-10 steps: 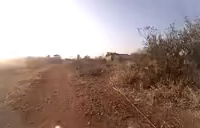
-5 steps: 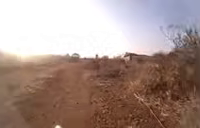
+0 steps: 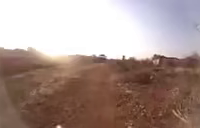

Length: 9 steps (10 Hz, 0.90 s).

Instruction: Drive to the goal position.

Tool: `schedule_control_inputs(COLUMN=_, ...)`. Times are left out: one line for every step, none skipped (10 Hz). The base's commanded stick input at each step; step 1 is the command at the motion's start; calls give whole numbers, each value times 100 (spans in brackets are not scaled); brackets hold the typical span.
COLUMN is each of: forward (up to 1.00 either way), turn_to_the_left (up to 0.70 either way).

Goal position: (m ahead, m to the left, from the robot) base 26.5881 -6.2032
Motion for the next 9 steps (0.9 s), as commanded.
schedule_control_inputs(forward=70, turn_to_the_left=0)
schedule_control_inputs(forward=70, turn_to_the_left=0)
schedule_control_inputs(forward=70, turn_to_the_left=0)
schedule_control_inputs(forward=70, turn_to_the_left=0)
schedule_control_inputs(forward=70, turn_to_the_left=0)
schedule_control_inputs(forward=70, turn_to_the_left=0)
schedule_control_inputs(forward=70, turn_to_the_left=0)
schedule_control_inputs(forward=70, turn_to_the_left=0)
schedule_control_inputs(forward=70, turn_to_the_left=0)
